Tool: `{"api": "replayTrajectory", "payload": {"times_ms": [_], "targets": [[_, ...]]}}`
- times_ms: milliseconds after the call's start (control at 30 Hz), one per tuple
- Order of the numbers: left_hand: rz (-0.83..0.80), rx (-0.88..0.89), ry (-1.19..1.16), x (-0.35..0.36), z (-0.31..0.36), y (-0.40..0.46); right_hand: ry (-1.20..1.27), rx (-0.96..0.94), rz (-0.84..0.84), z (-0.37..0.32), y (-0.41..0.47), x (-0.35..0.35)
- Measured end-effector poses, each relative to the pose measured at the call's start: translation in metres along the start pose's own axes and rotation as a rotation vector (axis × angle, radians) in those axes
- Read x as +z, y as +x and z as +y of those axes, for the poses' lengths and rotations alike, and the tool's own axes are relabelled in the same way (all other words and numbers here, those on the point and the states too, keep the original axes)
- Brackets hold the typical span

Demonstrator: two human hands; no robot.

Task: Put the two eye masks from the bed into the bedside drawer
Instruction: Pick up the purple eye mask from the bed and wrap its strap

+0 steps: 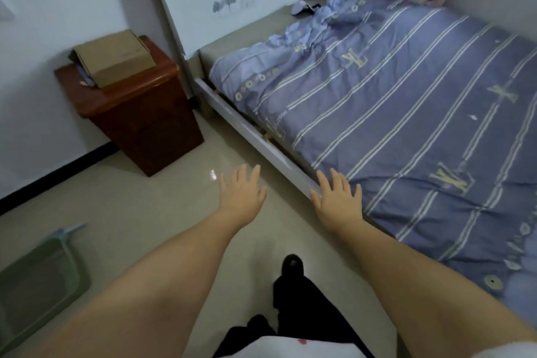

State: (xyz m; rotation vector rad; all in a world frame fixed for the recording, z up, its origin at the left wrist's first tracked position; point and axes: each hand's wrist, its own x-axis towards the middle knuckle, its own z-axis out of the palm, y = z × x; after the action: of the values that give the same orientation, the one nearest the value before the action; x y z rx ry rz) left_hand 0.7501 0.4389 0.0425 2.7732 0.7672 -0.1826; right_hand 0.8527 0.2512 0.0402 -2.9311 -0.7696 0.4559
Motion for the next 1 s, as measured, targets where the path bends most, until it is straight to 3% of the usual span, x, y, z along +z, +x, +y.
{"api": "replayTrajectory", "payload": {"times_ms": [100, 300, 633, 833, 1000], "targets": [[0.014, 0.060, 0.010, -0.006, 0.007, 0.076, 0.013, 0.006, 0.008, 0.002, 0.074, -0.013], [0.010, -0.014, -0.020, -0.026, 0.007, 0.229, 0.031, -0.031, -0.026, 0.006, 0.237, -0.049], [-0.029, 0.028, 0.023, -0.087, 0.004, 0.469, 0.003, -0.055, -0.084, -0.016, 0.472, -0.124], [-0.168, 0.179, 0.061, -0.077, -0.011, 0.616, -0.005, 0.069, -0.116, -0.032, 0.605, -0.113], [-0.259, 0.315, 0.140, -0.079, -0.040, 0.766, 0.123, 0.222, -0.166, -0.060, 0.730, -0.110]]}}
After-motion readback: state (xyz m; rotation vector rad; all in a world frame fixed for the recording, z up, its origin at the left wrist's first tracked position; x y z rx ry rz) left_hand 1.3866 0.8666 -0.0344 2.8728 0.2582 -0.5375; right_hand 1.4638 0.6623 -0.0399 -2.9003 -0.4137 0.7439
